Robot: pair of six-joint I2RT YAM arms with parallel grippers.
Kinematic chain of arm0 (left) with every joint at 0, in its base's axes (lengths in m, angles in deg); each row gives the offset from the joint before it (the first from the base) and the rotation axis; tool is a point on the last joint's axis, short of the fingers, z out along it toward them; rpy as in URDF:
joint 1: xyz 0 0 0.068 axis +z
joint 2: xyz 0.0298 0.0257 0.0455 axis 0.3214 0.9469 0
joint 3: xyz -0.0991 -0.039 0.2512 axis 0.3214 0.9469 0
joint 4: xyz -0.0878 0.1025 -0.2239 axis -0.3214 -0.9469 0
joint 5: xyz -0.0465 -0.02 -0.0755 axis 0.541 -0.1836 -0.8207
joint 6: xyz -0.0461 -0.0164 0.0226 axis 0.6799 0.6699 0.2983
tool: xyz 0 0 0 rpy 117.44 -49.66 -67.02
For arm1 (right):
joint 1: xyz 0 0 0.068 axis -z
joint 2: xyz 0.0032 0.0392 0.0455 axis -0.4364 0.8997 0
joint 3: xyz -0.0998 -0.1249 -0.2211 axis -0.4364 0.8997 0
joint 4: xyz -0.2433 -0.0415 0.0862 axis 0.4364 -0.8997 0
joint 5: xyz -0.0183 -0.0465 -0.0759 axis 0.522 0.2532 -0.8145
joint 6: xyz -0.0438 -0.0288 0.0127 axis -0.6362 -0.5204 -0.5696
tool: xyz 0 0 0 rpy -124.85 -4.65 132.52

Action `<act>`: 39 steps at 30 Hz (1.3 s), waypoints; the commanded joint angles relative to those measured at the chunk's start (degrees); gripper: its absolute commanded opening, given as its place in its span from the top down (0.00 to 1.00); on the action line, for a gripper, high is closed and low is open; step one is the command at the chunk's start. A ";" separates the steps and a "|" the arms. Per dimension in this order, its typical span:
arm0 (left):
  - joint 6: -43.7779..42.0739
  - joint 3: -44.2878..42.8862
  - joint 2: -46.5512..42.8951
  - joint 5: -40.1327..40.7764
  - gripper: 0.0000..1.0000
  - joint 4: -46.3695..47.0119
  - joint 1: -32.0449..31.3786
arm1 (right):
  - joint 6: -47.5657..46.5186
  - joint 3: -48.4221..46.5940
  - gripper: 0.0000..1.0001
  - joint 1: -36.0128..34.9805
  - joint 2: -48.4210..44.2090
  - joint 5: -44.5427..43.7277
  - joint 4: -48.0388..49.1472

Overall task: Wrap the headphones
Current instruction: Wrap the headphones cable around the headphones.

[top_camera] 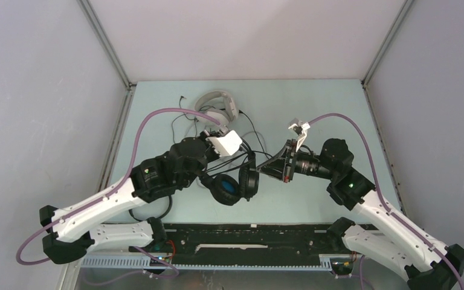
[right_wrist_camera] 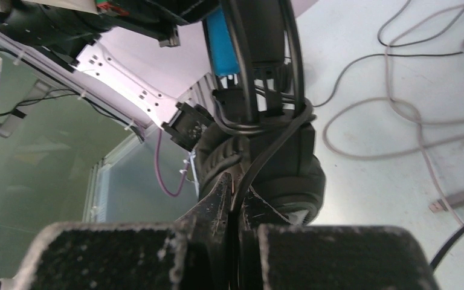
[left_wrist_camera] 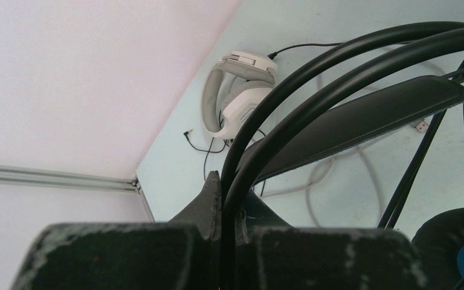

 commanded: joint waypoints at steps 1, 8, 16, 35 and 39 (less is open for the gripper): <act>1.11 0.51 -0.51 6.71 1.00 2.65 0.01 | 5.04 -3.11 0.95 -1.66 0.91 3.49 11.40; 3.98 -0.62 0.44 9.73 1.00 2.39 -0.17 | 4.23 -6.12 0.90 -5.41 3.79 1.67 10.81; 6.41 -1.26 1.18 12.04 1.00 2.12 -0.17 | 6.48 -7.38 0.86 -7.41 6.14 -0.17 13.67; 27.33 -10.14 7.24 28.89 1.00 -0.88 0.09 | 8.18 -7.72 0.78 -11.92 11.68 -3.76 20.01; 31.65 -11.76 7.53 32.14 1.00 -2.14 0.83 | 7.69 -7.75 0.76 -12.54 12.67 -3.35 20.97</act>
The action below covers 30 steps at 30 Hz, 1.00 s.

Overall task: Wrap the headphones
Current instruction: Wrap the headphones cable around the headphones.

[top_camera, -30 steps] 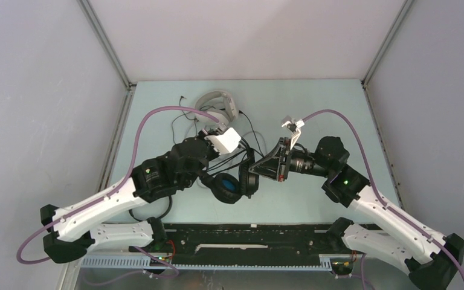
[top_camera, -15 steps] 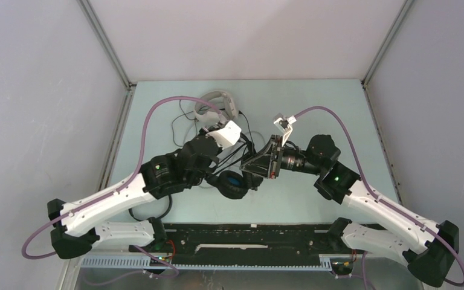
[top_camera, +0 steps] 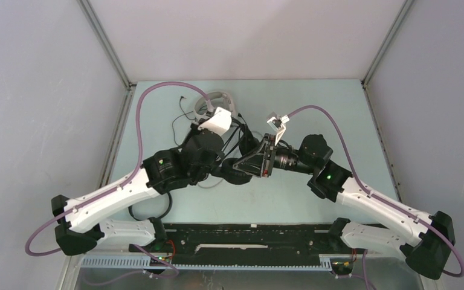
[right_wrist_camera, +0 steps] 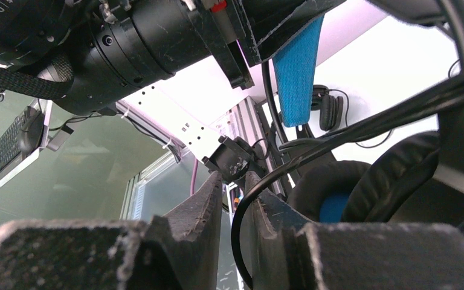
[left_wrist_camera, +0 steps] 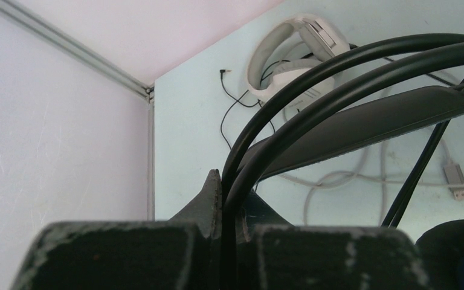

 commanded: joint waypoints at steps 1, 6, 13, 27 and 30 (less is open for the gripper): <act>9.15 -5.89 -0.29 9.42 1.00 3.47 1.57 | -0.46 -3.31 0.75 -1.91 0.51 2.29 4.99; 14.40 -7.11 -0.42 9.71 1.00 1.56 2.97 | -3.14 -4.62 0.73 -3.42 2.42 1.04 3.64; 22.16 -6.75 -1.28 6.34 1.00 -0.26 5.15 | -4.49 -6.08 0.72 -5.75 5.85 -0.53 5.58; 18.64 -4.57 -4.40 5.85 1.00 6.08 8.32 | -13.00 -9.58 0.90 -9.40 6.85 -7.16 -1.14; 12.32 -3.57 -4.18 9.10 1.00 9.84 8.34 | -13.97 -9.56 0.96 -9.31 4.96 -10.25 -2.95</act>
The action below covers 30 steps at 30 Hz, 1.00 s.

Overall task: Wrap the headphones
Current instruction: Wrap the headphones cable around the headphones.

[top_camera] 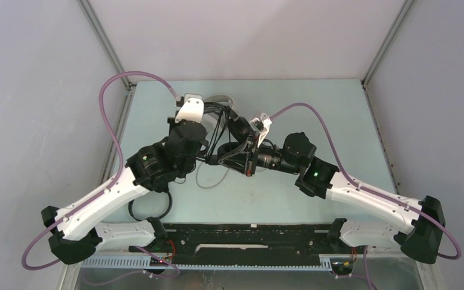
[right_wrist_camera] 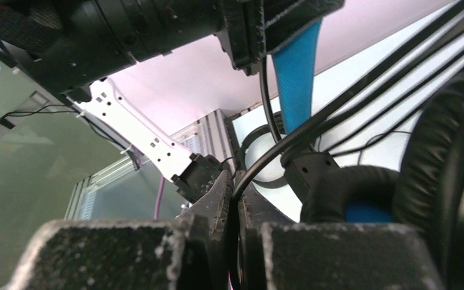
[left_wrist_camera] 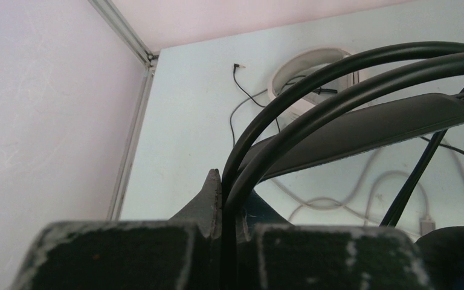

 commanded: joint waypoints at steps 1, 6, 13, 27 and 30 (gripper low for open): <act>-5.38 -0.24 -1.16 8.86 1.00 15.82 1.10 | -3.05 -2.20 0.97 -1.35 -3.47 -1.51 -3.84; -15.55 1.56 -0.71 13.33 1.00 23.95 1.10 | -3.17 -2.31 1.00 -0.78 -4.12 -0.71 -4.00; -19.34 1.73 -0.15 13.21 1.00 28.46 1.10 | -2.45 -3.42 0.99 0.02 -3.16 -0.80 -4.01; 13.16 -8.00 1.14 1.59 1.00 5.03 1.19 | -9.36 -3.41 0.83 -4.51 -0.19 -12.75 -2.66; 15.06 -8.76 0.14 -1.34 1.00 4.11 1.25 | -15.47 -3.03 0.83 -7.39 -0.34 -18.72 -3.29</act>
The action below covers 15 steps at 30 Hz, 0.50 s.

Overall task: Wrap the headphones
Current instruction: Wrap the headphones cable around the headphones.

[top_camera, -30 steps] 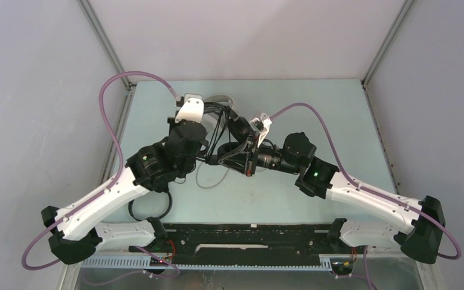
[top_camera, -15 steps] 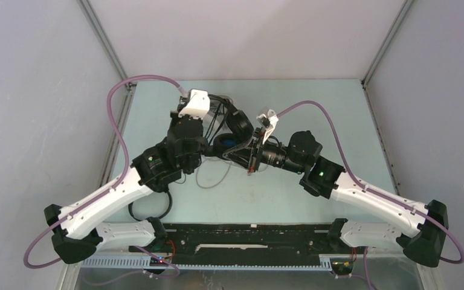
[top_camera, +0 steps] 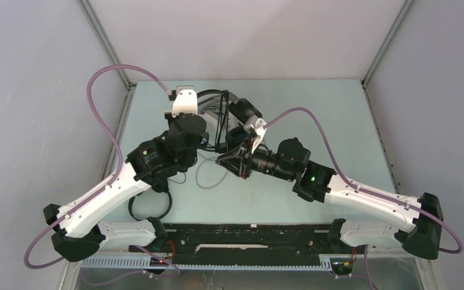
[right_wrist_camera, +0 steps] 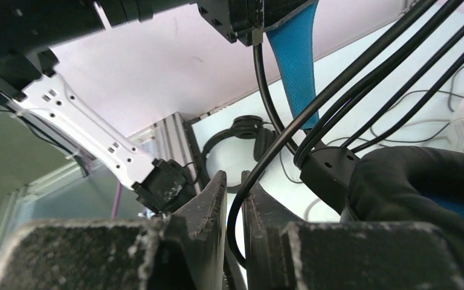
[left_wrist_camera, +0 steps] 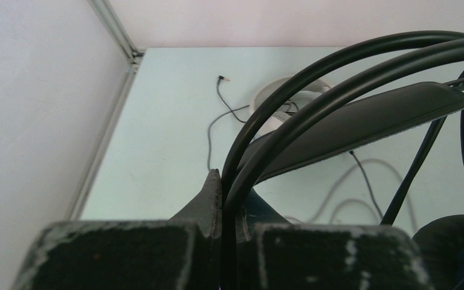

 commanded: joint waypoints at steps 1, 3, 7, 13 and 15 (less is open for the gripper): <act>10.71 -5.52 -2.72 -4.22 1.00 1.07 0.30 | -10.07 -1.29 0.83 -4.08 -0.44 -10.49 0.44; 11.02 -5.82 -3.52 -6.39 1.00 1.20 0.30 | -12.66 0.52 0.84 -5.23 -0.91 -15.58 2.34; 12.82 -6.57 -4.68 -8.05 1.00 0.51 0.34 | -16.90 3.13 0.84 -7.58 -1.82 -20.58 5.95; 14.40 -7.93 -5.66 -11.18 1.00 0.09 0.42 | -24.17 7.19 0.80 -8.86 -2.35 -20.77 11.75; 15.14 -8.89 -5.77 -11.65 1.00 -0.92 0.42 | -27.07 9.67 0.79 -8.96 -2.78 -20.67 15.41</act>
